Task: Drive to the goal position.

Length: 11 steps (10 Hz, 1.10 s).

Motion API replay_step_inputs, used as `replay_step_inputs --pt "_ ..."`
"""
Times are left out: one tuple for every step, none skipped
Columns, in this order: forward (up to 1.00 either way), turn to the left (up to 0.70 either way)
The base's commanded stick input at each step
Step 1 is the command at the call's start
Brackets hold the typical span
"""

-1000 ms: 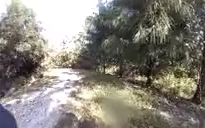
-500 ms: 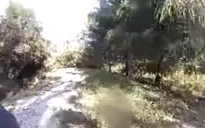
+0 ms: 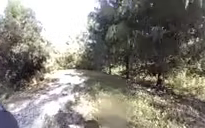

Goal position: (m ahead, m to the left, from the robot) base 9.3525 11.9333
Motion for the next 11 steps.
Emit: replay_step_inputs --pt "0.70 0.27" --pt "0.70 0.27" --pt "0.70 0.27" --pt "0.70 0.27" --pt "0.70 0.27" --pt "0.70 0.27" --pt "0.70 0.27" --pt "0.70 0.27" --pt "0.70 0.27" --pt "0.70 0.27" --pt "0.69 0.27"
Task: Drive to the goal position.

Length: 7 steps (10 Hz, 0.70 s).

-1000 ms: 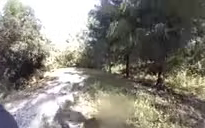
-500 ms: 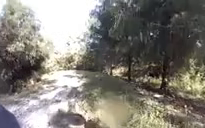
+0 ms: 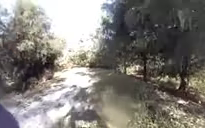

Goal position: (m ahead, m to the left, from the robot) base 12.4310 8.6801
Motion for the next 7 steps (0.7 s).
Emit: replay_step_inputs --pt "0.00 0.45" --pt "0.00 0.45" --pt "0.00 0.45" --pt "0.00 0.45" --pt "0.00 0.45" --pt "0.00 0.45" --pt "0.00 0.45"
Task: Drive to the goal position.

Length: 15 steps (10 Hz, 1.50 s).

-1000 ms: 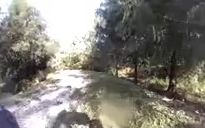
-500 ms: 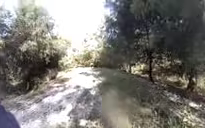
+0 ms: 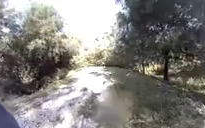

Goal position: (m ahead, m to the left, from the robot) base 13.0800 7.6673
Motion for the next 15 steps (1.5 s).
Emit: replay_step_inputs --pt "0.00 0.45" --pt "0.00 0.45" --pt "0.00 0.45" --pt "0.00 0.45" --pt "0.00 0.45" --pt "0.00 0.45" --pt "0.00 0.45" --pt "0.00 0.45" --pt "0.00 0.45" --pt "0.00 0.45" --pt "0.00 0.45" --pt "0.00 0.45" --pt "0.00 0.45" --pt "0.00 0.45" --pt "0.00 0.45"
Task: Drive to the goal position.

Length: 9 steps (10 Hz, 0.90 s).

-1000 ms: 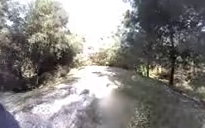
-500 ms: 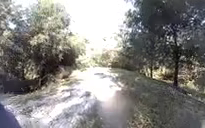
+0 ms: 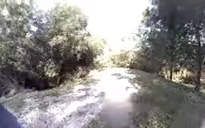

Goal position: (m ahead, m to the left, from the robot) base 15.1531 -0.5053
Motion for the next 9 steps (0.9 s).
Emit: replay_step_inputs --pt "0.00 0.45" --pt "0.00 0.42" --pt "0.00 0.15" --pt "0.00 0.00" --pt "0.46 0.00" --pt "0.70 0.00" --pt "0.70 0.00" --pt "0.70 0.00" --pt "0.70 0.00"
